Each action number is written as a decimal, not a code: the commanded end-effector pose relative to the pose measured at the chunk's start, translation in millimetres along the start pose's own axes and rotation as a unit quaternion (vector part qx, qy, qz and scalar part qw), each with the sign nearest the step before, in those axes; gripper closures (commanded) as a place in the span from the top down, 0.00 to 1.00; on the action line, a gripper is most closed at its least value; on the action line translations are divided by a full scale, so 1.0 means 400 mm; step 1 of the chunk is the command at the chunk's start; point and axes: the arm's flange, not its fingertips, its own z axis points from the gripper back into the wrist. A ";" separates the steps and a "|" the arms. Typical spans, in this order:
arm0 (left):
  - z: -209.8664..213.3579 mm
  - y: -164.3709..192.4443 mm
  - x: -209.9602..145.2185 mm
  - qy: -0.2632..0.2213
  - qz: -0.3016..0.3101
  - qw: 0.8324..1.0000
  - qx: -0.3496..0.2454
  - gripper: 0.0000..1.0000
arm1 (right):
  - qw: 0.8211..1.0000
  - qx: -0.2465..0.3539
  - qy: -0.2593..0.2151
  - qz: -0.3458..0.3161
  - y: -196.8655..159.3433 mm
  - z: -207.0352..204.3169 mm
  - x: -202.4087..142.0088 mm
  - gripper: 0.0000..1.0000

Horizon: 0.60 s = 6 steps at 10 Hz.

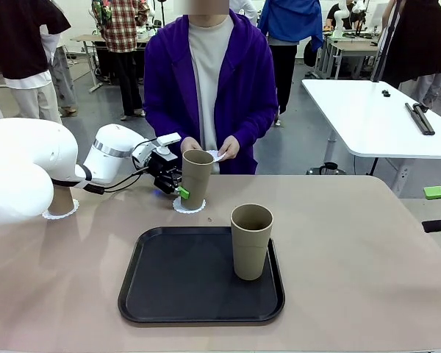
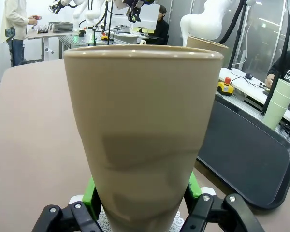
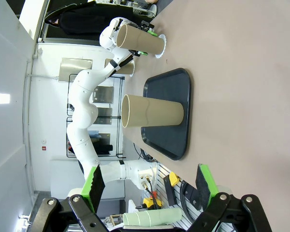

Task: Place coasters on the table and set cups on them.
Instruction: Take one Reusable plastic cup from the Flat Tray and place it on a coaster set by the human.

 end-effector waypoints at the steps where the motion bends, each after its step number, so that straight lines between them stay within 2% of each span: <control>1: 0.021 0.049 0.009 0.015 0.010 1.000 -0.005 0.82 | 1.000 0.006 -0.001 0.004 0.003 -0.001 0.002 1.00; 3: 0.023 0.049 0.009 0.018 0.009 1.000 -0.005 0.82 | 1.000 0.006 -0.001 0.004 0.003 -0.001 0.002 1.00; 4: 0.025 0.048 0.010 0.019 0.008 1.000 -0.005 0.88 | 1.000 0.006 -0.001 0.004 0.003 -0.001 0.002 1.00; 5: 0.028 0.047 0.014 0.021 0.007 1.000 -0.003 0.99 | 1.000 0.006 -0.001 0.004 0.003 -0.001 0.002 1.00; 6: 0.030 0.045 0.017 0.023 0.006 1.000 -0.003 1.00 | 1.000 0.006 -0.001 0.004 0.003 -0.001 0.002 1.00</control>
